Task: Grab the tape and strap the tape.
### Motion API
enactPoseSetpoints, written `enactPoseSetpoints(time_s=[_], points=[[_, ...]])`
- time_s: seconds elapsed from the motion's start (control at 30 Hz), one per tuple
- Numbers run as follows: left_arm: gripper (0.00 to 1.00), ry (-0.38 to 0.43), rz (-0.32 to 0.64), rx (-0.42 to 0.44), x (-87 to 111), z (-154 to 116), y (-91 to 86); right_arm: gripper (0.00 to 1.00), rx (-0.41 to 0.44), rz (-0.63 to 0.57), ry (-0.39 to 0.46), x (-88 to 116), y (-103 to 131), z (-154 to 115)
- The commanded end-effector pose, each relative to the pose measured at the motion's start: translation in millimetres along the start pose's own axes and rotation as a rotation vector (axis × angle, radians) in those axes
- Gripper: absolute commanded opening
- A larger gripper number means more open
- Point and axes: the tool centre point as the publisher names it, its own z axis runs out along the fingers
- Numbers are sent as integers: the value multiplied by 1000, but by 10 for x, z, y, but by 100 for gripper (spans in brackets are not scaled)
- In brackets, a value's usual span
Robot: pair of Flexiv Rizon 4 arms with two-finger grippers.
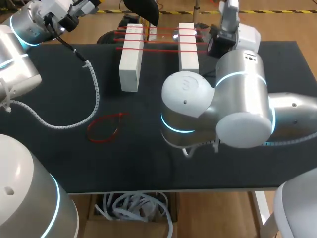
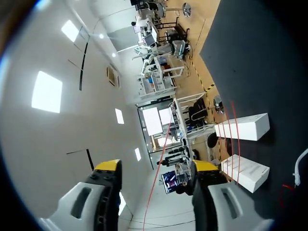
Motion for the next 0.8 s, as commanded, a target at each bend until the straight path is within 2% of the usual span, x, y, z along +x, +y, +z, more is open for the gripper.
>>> enactPoseSetpoints(time_s=[0.03, 0.1, 0.33, 0.8], points=[[0, 3, 1, 1, -6, -7, 6, 36, 2, 0, -7, 47, 10, 19], [0, 3, 1, 1, -6, -7, 6, 31, 3, 2, -6, 53, 11, 29], [0, 3, 1, 1, -6, -7, 6, 38, 4, 11, -9, 67, 4, 33], [0, 3, 1, 1, -6, -7, 6, 36, -17, 21, -5, 112, 100, 2]])
